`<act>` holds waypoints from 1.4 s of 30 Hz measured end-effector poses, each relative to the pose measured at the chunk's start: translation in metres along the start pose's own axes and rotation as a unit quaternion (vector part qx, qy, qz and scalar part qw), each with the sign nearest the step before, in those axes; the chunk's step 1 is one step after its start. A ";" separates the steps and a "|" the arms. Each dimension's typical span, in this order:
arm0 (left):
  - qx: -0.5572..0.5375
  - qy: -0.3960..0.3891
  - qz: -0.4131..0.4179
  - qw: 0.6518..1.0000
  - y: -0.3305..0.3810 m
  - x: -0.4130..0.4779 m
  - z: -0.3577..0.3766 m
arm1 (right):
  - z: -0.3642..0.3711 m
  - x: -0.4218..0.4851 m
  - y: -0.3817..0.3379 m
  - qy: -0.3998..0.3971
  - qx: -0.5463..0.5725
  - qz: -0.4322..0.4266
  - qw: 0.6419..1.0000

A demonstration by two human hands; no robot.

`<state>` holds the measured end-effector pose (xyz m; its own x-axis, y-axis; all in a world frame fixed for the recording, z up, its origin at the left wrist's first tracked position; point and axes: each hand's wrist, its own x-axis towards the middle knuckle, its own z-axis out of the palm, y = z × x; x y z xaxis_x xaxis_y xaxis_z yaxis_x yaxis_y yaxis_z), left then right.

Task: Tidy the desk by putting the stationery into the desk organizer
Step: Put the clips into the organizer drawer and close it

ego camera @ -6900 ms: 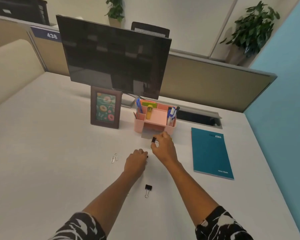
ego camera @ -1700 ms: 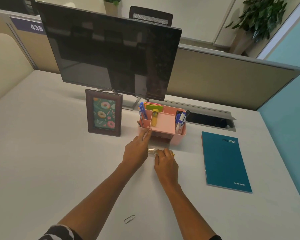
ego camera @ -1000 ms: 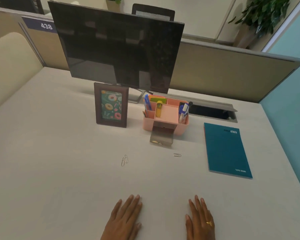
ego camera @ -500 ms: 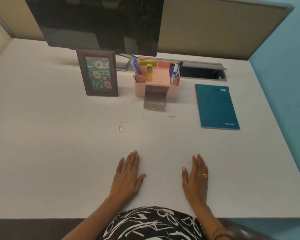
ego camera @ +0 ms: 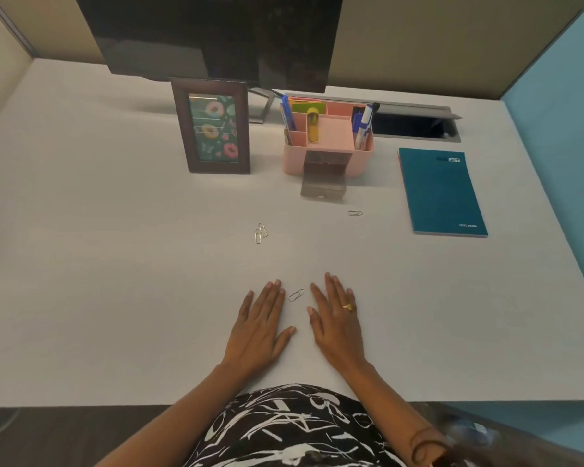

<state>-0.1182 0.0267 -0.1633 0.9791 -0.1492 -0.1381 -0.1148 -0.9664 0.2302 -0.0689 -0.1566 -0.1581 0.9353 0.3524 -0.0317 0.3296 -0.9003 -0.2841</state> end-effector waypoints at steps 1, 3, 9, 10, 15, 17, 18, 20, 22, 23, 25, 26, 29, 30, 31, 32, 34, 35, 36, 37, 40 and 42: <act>0.000 -0.001 0.005 1.000 -0.002 0.000 0.000 | 0.002 0.003 -0.007 0.001 0.007 -0.021 1.000; -0.002 0.001 0.015 1.000 -0.006 0.001 0.000 | 0.005 0.008 -0.020 0.016 0.026 -0.048 0.998; -0.002 0.026 0.036 0.999 -0.011 0.009 -0.003 | 0.004 0.033 -0.029 0.076 0.082 -0.044 0.993; -0.005 0.034 0.033 0.999 -0.012 0.012 -0.003 | 0.003 0.038 -0.030 0.079 0.086 -0.043 0.992; -0.019 0.087 0.028 0.996 -0.022 0.035 -0.007 | 0.001 0.048 -0.030 0.087 0.101 -0.034 0.990; -0.044 0.115 0.020 0.992 -0.024 0.043 -0.011 | 0.000 0.046 -0.029 0.078 0.109 -0.038 0.990; -0.054 0.125 0.017 0.991 -0.024 0.047 -0.013 | 0.000 0.045 -0.029 0.073 0.109 -0.040 0.991; -0.063 0.137 0.013 0.989 -0.023 0.054 -0.018 | 0.000 0.047 -0.028 0.069 0.112 -0.037 0.991; -0.069 0.142 0.009 0.987 -0.021 0.062 -0.021 | 0.000 0.052 -0.026 0.074 0.126 -0.014 0.989; -0.075 0.144 0.004 0.987 -0.021 0.066 -0.022 | -0.001 0.055 -0.025 0.077 0.131 -0.001 0.988; -0.085 0.152 -0.005 0.985 -0.019 0.075 -0.023 | -0.003 0.065 -0.023 0.079 0.123 0.015 0.989; -0.088 0.157 -0.008 0.984 -0.019 0.081 -0.024 | -0.004 0.069 -0.022 0.078 0.111 0.014 0.991; -0.087 0.162 -0.012 0.983 -0.017 0.100 -0.024 | -0.011 0.083 -0.019 0.080 0.083 0.000 0.993; -0.083 0.163 -0.010 0.983 -0.017 0.106 -0.023 | -0.012 0.088 -0.018 0.079 0.077 -0.004 0.994; -0.080 0.164 -0.010 0.983 -0.017 0.110 -0.023 | -0.013 0.093 -0.015 0.076 0.071 -0.007 0.995; -0.078 0.166 -0.015 0.983 -0.017 0.112 -0.022 | -0.013 0.098 -0.013 0.070 0.065 -0.012 0.995; -0.090 0.180 -0.039 0.979 -0.018 0.114 -0.024 | -0.013 0.107 -0.009 0.060 0.057 -0.018 0.996; -0.102 0.190 -0.051 0.975 -0.020 0.113 -0.025 | -0.014 0.110 -0.007 0.058 0.057 -0.017 0.997; -0.116 0.199 -0.061 0.971 -0.023 0.112 -0.027 | -0.015 0.114 -0.006 0.059 0.057 -0.013 0.997; -0.126 0.207 -0.071 0.968 -0.028 0.112 -0.029 | -0.016 0.118 -0.005 0.064 0.054 -0.009 0.996; -0.125 0.214 -0.123 0.961 -0.048 0.112 -0.036 | -0.018 0.135 -0.002 0.068 0.061 0.010 0.996; -0.113 0.205 -0.162 0.959 -0.059 0.117 -0.041 | -0.020 0.148 0.000 0.064 0.091 0.025 0.993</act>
<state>0.0094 0.0746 -0.1536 0.9461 0.2912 0.1418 0.2009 -0.8710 0.4483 0.0722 -0.1095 -0.1434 0.9625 0.2625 0.0682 0.2642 -0.8506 -0.4545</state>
